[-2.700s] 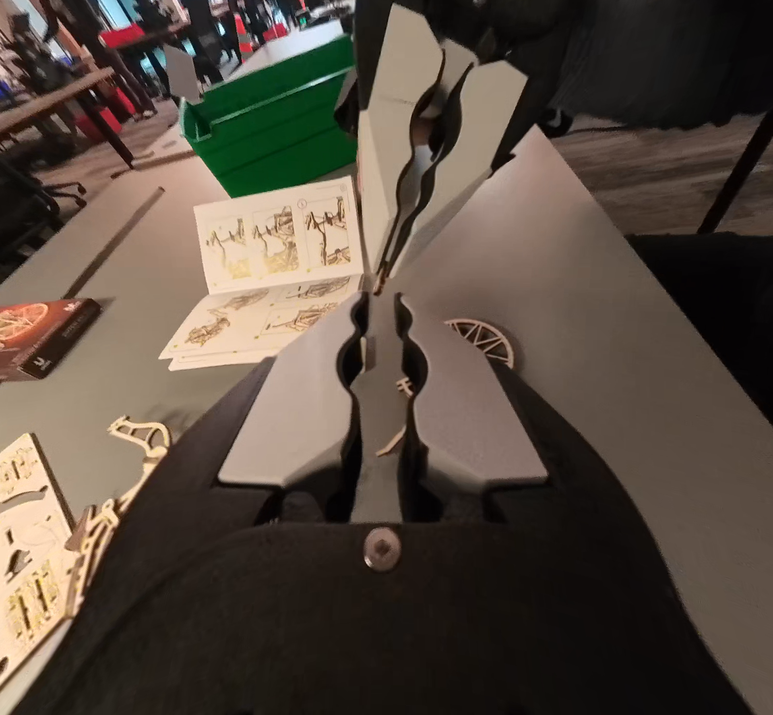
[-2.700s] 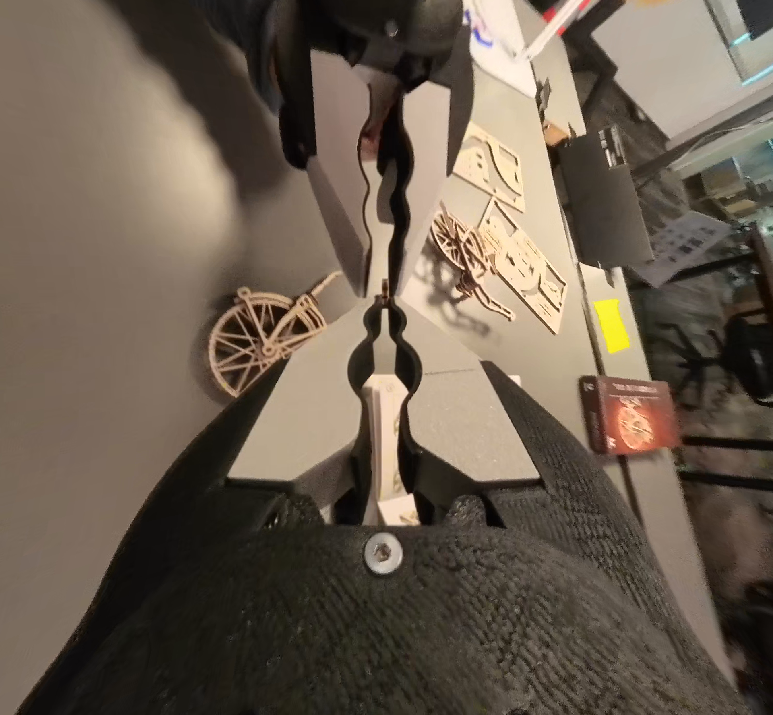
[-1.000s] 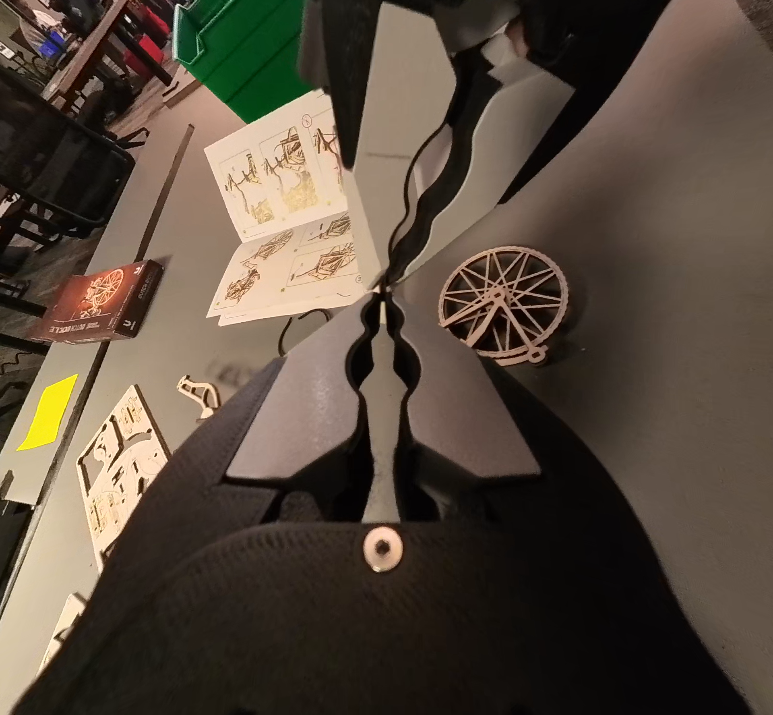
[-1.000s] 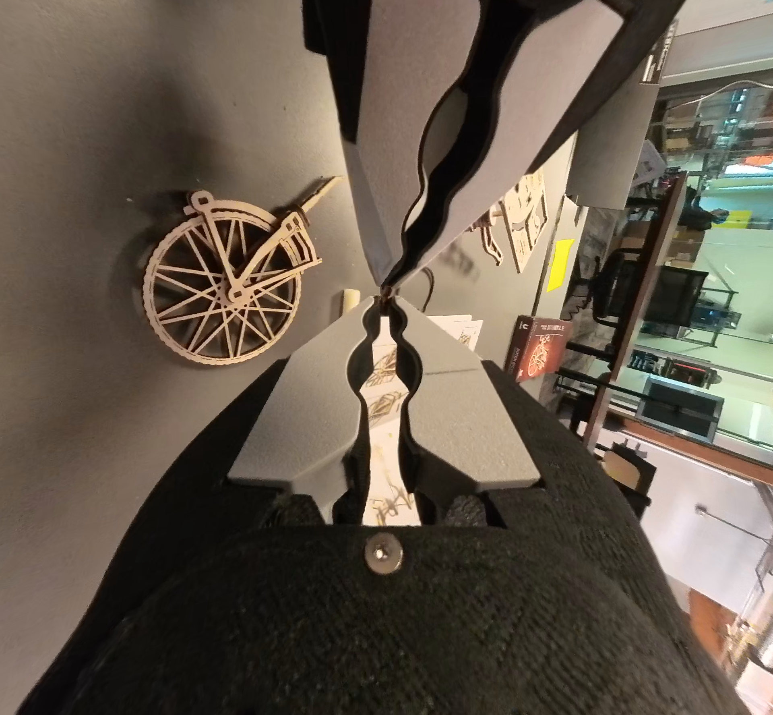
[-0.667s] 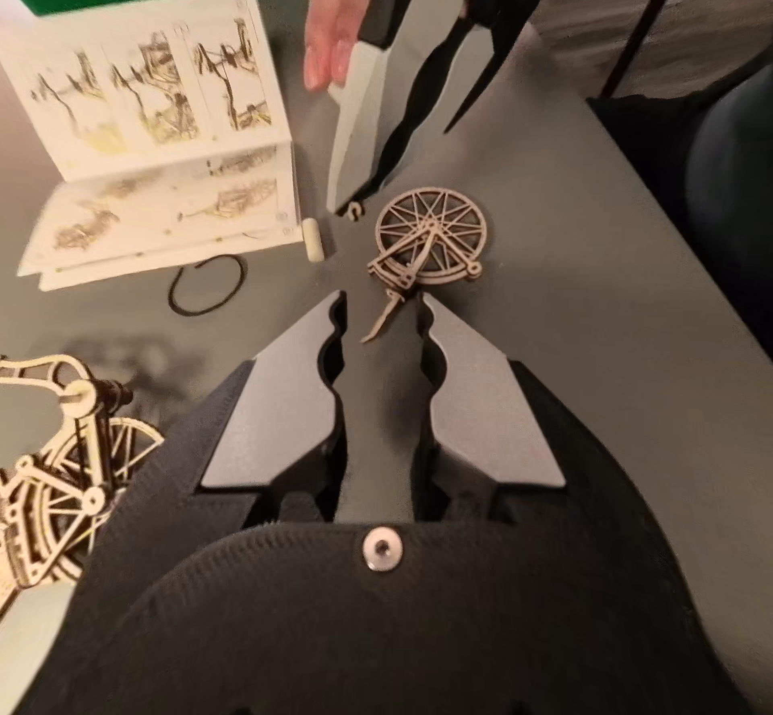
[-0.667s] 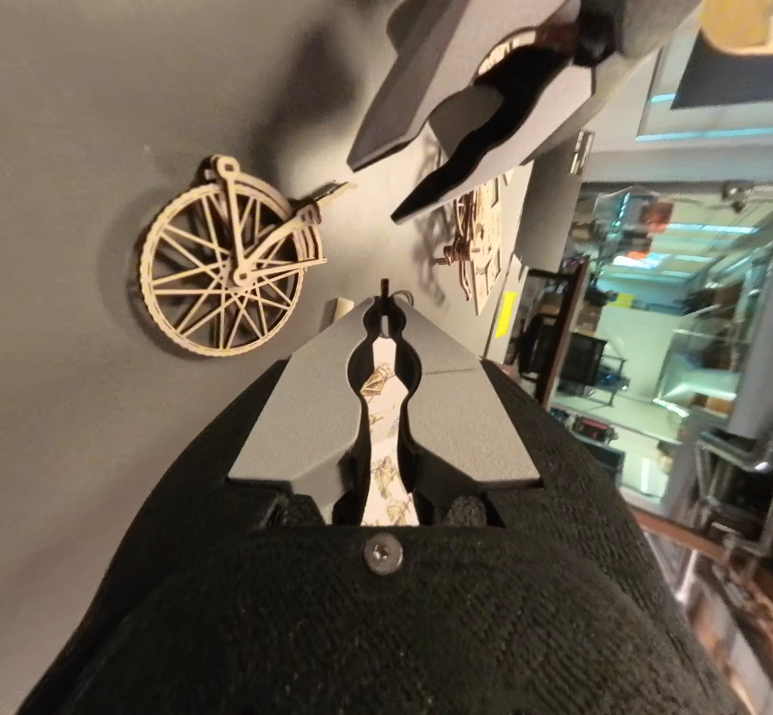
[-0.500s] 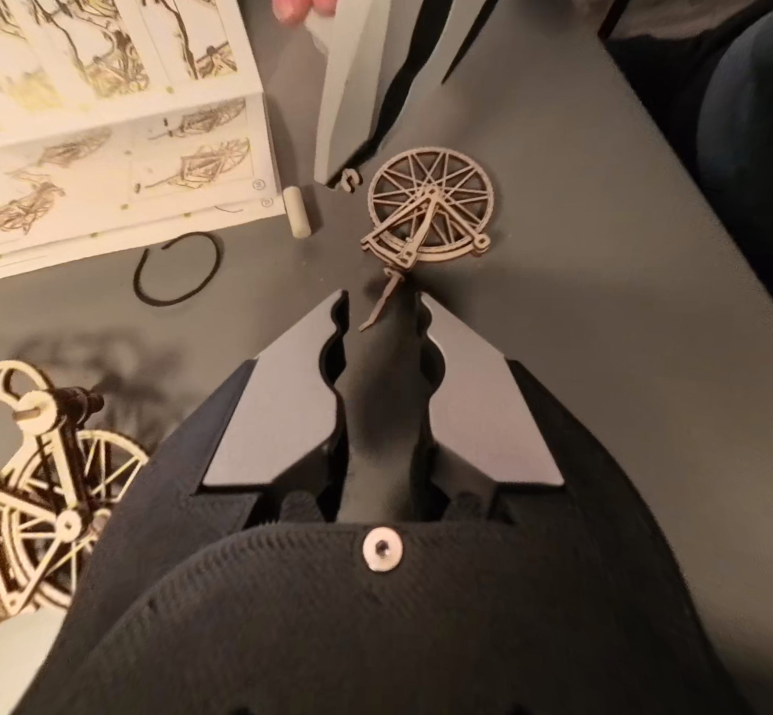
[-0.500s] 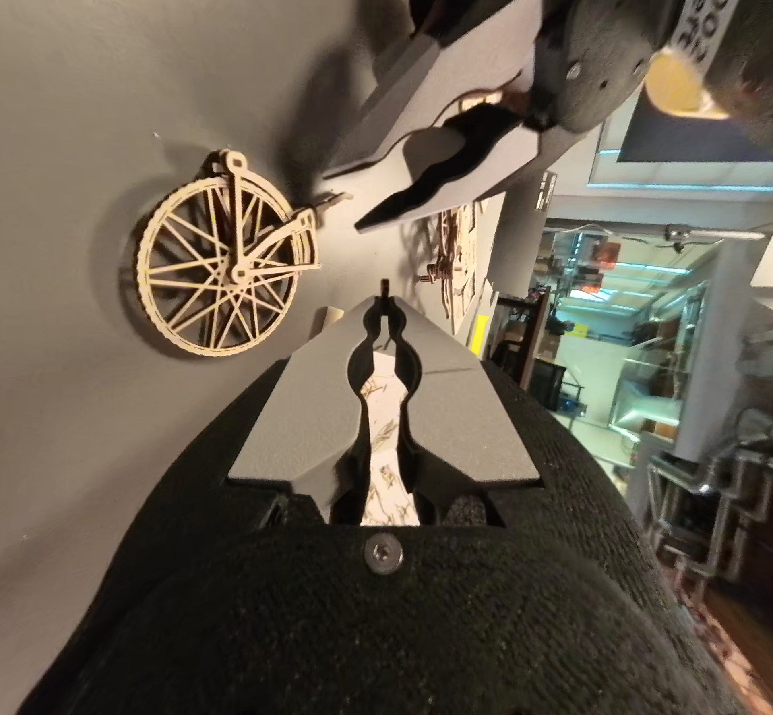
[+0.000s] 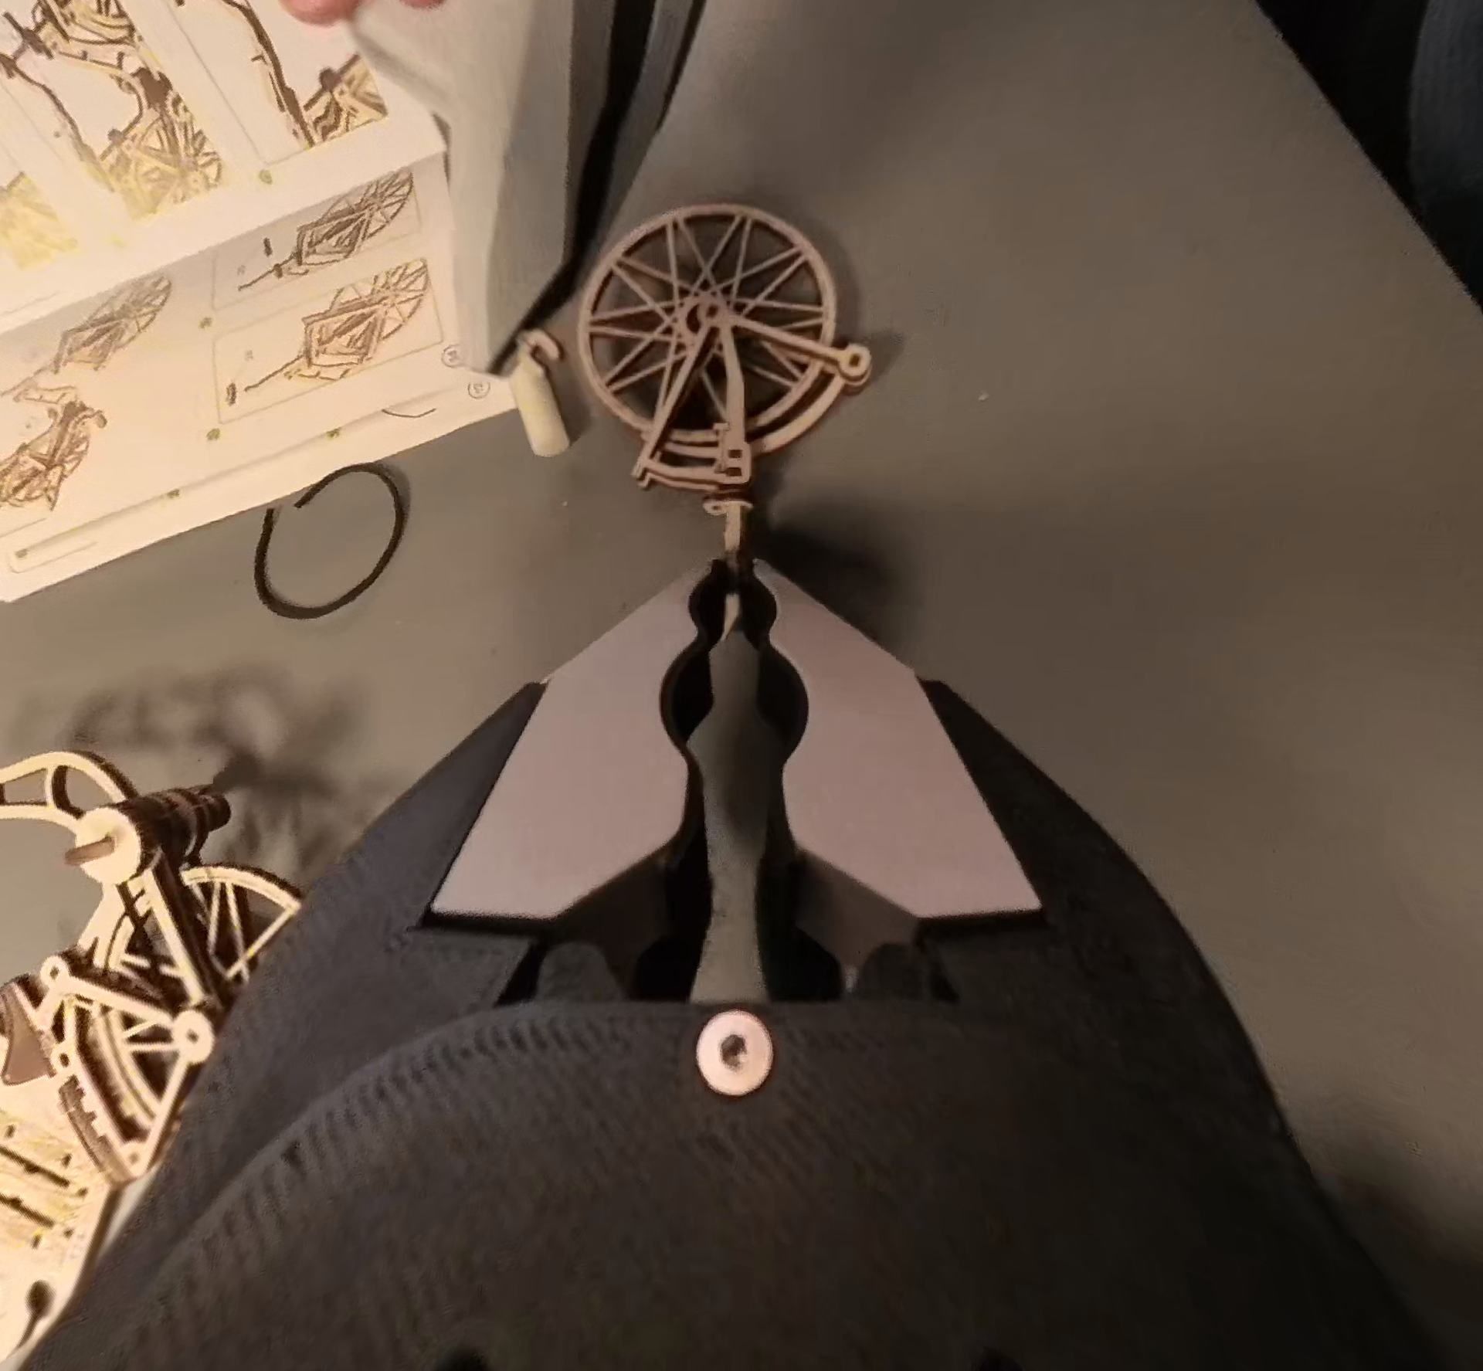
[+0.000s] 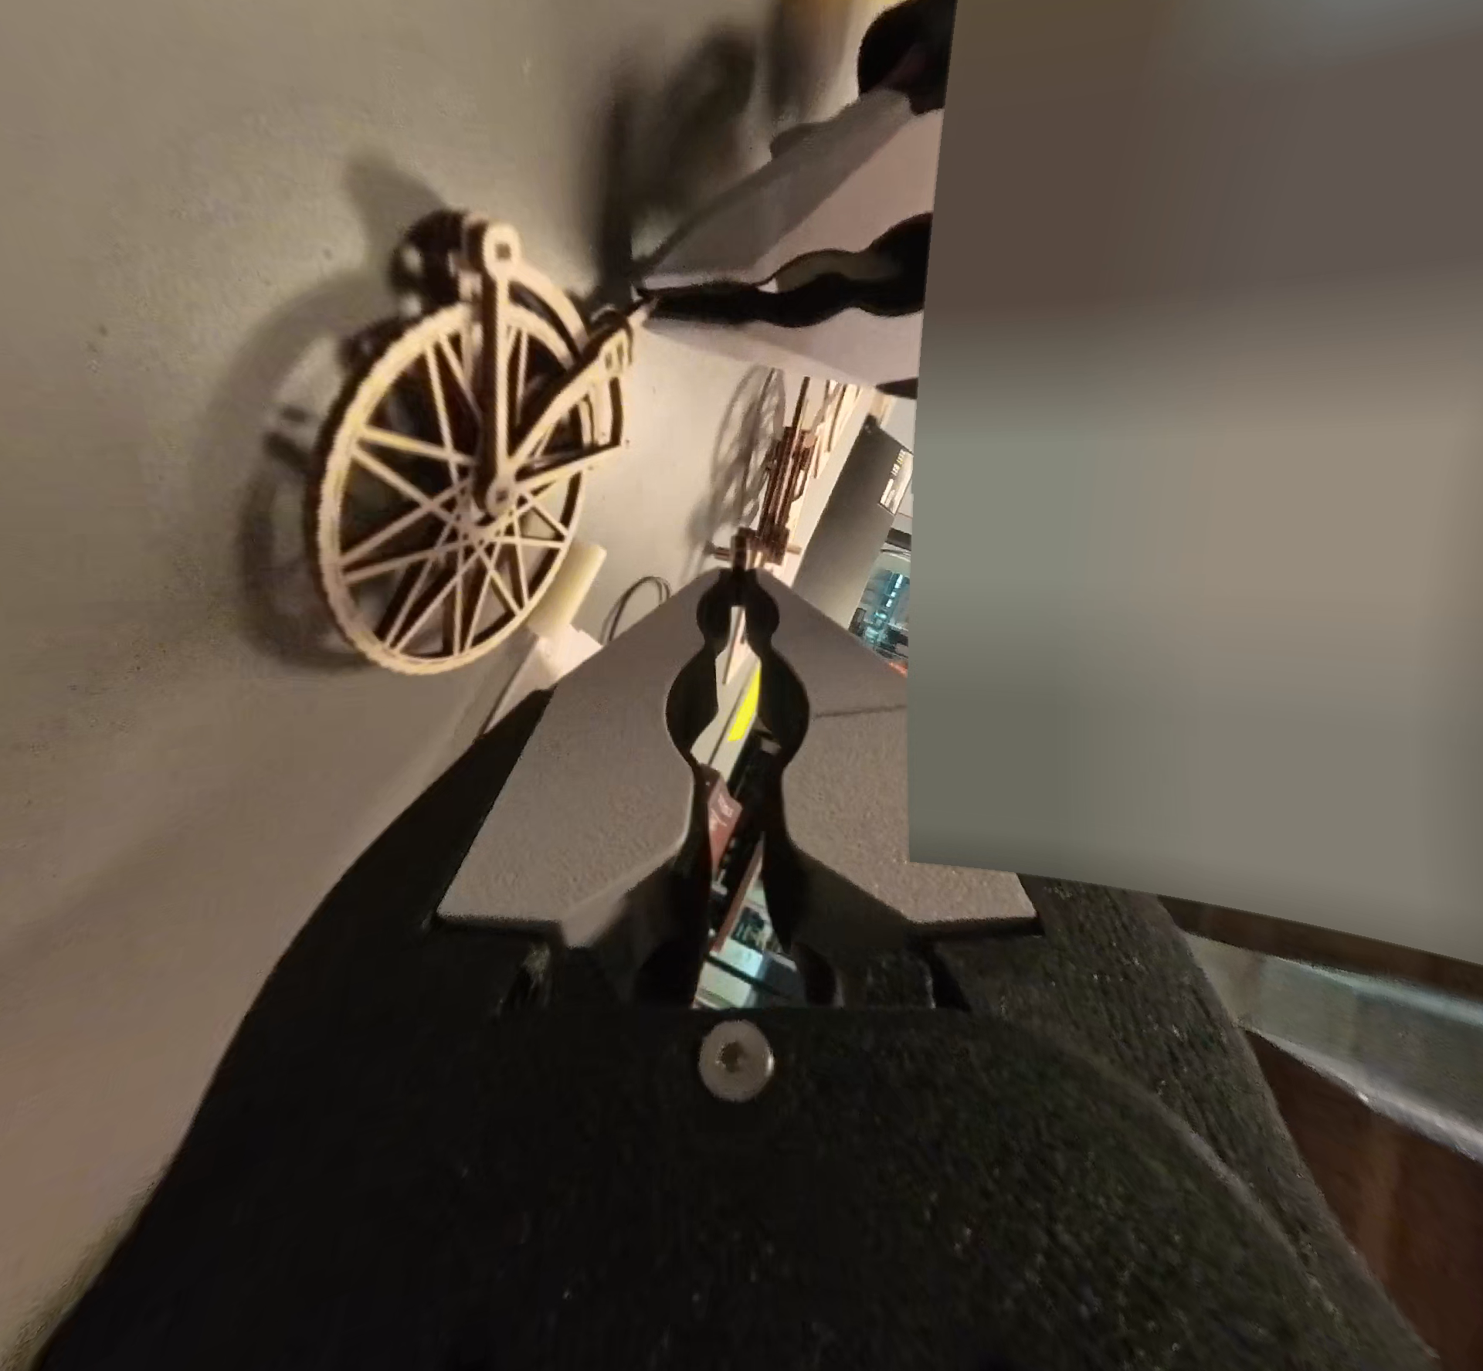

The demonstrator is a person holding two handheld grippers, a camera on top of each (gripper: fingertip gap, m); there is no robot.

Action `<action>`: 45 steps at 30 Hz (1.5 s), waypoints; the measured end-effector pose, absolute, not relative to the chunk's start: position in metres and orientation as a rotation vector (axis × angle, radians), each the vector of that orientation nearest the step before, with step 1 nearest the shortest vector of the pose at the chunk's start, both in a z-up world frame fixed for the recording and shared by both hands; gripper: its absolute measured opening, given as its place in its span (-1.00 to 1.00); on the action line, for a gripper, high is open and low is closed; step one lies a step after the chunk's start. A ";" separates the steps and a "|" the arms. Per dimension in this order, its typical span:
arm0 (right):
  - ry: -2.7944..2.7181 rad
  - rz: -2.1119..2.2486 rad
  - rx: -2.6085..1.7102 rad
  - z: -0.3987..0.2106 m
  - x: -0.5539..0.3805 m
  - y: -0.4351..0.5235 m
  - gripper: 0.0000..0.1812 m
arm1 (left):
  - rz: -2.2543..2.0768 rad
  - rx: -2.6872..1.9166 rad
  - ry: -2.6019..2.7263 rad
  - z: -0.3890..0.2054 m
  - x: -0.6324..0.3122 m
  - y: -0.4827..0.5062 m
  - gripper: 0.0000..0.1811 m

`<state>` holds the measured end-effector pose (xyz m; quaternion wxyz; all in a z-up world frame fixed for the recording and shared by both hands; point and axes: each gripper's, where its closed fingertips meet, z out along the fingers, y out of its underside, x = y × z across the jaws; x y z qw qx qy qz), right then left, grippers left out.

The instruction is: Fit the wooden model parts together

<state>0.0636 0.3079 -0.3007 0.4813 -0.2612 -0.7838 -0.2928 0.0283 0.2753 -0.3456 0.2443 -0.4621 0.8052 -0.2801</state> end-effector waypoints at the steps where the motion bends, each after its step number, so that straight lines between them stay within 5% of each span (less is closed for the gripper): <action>1: -1.900 -0.725 -0.628 -0.297 0.065 0.307 -1.00 | -0.754 -1.237 2.195 -0.346 0.029 0.275 -0.98; 15: -1.627 -1.044 -0.838 -0.202 0.127 0.301 -1.00 | -0.332 -0.935 1.734 -0.286 0.061 0.300 -0.98; 23: -1.268 -0.520 -1.465 -0.228 0.128 0.258 -1.00 | -0.277 -1.026 1.536 -0.260 0.074 0.292 -0.98; 30: -1.394 -0.926 -1.037 -0.184 0.134 0.224 -1.00 | -0.140 -0.599 1.748 -0.255 0.077 0.243 -0.97; 39: -1.709 -1.029 -0.566 -0.131 0.116 0.193 -1.00 | -0.705 -0.302 1.959 -0.177 0.063 0.156 -0.98; 45: -1.679 -1.186 -0.441 -0.087 0.113 0.187 -1.00 | -0.309 -0.388 1.916 -0.165 0.075 0.193 -0.98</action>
